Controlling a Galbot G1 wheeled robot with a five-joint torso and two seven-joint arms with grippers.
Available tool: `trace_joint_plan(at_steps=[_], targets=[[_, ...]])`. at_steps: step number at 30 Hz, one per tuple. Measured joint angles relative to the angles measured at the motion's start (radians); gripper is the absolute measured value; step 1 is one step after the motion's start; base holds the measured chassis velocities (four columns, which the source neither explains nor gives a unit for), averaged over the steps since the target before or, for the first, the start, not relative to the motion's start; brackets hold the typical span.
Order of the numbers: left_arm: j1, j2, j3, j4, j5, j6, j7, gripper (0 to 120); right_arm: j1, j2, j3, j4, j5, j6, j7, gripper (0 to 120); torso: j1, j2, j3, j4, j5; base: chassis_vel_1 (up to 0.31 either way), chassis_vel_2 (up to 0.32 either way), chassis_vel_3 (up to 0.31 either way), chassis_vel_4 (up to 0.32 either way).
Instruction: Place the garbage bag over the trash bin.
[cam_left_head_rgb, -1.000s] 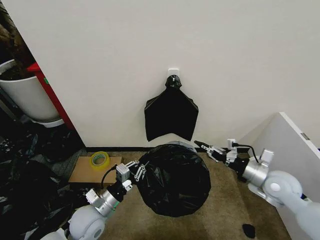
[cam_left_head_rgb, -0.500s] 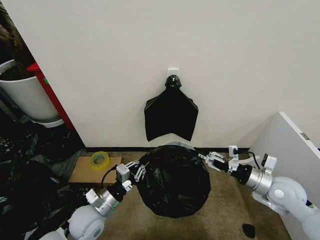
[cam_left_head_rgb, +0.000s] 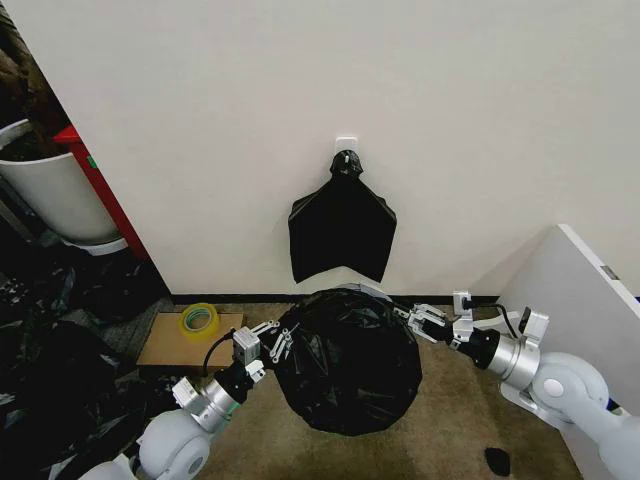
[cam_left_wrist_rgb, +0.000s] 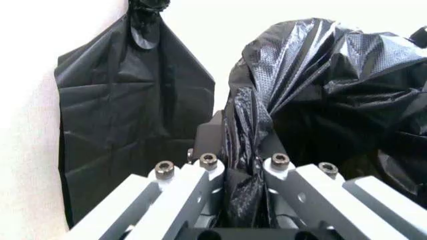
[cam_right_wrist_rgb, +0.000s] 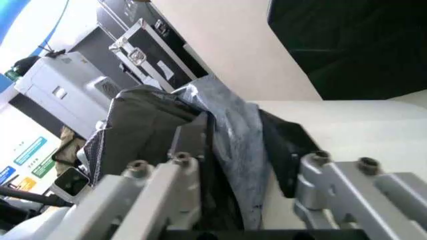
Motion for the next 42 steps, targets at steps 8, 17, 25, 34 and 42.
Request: trace_joint_plan(at_steps=[8, 17, 25, 34, 42], targets=[[0.001, -0.001, 0.000, 0.000, 0.001, 0.001, 0.000, 4, 0.006, 0.004, -0.007, -0.004, -0.006, 0.007, 0.011, 0, 0.000, 0.000, 0.000, 0.0000, 0.0000, 0.000, 0.000, 0.000, 0.000], [0.001, -0.003, 0.003, -0.004, 0.007, 0.002, 0.000, 4, 0.035, 0.018, -0.037, -0.015, -0.026, 0.014, 0.066, 0, 0.000, 0.000, 0.000, 0.0000, 0.0000, 0.000, 0.000, 0.000, 0.000], [0.007, -0.004, 0.004, -0.011, 0.024, 0.002, 0.005, 4, 0.095, 0.053, -0.092, -0.058, -0.078, 0.022, 0.154, 0, 0.000, 0.000, 0.000, 0.0001, 0.0001, 0.000, 0.000, 0.000, 0.000], [0.009, -0.004, 0.005, -0.012, 0.038, 0.002, 0.007, 4, 0.091, 0.059, -0.102, -0.072, -0.154, 0.018, 0.179, 0, 0.000, 0.000, 0.000, 0.0001, 0.0001, 0.000, 0.000, 0.000, 0.000], [0.007, -0.007, 0.000, -0.005, 0.032, 0.015, -0.027, 4, 0.056, 0.050, -0.062, -0.058, -0.174, 0.045, 0.142, 13, 0.000, 0.000, 0.000, 0.0000, 0.0000, 0.000, 0.000, 0.000, 0.000]])
